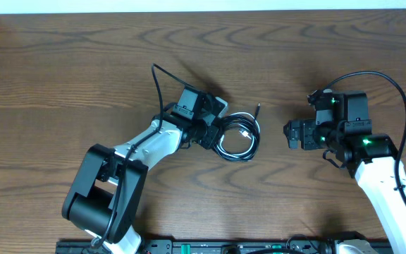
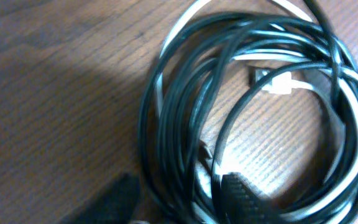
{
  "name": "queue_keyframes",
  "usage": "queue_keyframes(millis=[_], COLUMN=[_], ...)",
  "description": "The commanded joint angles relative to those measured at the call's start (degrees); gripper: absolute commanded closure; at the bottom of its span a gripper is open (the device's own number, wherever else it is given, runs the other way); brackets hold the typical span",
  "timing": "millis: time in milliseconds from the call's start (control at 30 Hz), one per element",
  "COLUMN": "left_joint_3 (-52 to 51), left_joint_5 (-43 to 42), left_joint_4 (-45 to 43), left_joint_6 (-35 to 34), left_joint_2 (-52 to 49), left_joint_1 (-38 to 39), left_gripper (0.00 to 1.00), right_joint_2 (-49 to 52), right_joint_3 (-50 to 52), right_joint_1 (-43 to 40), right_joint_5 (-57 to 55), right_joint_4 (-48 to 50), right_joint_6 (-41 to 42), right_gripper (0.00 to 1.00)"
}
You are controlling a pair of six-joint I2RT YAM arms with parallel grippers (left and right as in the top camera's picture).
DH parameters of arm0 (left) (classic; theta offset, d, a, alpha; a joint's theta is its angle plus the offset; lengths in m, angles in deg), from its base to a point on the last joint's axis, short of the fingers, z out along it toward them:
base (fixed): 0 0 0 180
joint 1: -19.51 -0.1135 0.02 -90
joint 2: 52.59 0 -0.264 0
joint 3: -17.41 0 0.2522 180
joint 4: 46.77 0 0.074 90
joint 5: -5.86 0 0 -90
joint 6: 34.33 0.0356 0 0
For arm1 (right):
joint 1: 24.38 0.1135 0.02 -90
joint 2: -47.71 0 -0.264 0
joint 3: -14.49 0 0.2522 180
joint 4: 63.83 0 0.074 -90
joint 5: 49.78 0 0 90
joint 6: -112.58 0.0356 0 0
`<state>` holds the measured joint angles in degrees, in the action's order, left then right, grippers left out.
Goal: Untangle cables
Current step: 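Lower the left gripper onto the cable coil and grasp it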
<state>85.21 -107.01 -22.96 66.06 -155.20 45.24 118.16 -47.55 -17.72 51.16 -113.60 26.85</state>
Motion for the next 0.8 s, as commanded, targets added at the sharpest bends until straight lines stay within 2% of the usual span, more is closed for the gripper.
queue_keyframes(millis=[0,167,300,567,767], left_joint_3=[1.4,1.7,2.8,4.7,4.8], left_joint_5=[-0.7,-0.7,-0.6,1.1,1.3], left_joint_4=[-0.1,-0.1,1.4,7.0,11.0], left_joint_6=[-0.6,-2.5,-2.8,-2.7,-3.6], left_joint_2=[-0.4,0.0,3.9,19.8,29.1], left_joint_1=[0.1,0.1,0.1,0.0,0.0], left_gripper=[0.92,0.93,0.93,0.92,0.93], right_joint_2=[0.1,0.1,0.1,0.1,0.1], right_joint_3=[-1.2,-1.2,-1.2,-1.2,-1.2], right_joint_1=[-0.2,-0.2,-0.2,-0.2,-0.2], right_joint_5=[0.6,0.6,0.1,0.5,5.0], right_joint_4=[-0.3,-1.1,-1.9,-1.4,-0.6], right_joint_6=[-0.7,-0.7,-0.7,-0.7,-1.8], right_gripper=[0.01,0.01,0.01,0.01,0.01])
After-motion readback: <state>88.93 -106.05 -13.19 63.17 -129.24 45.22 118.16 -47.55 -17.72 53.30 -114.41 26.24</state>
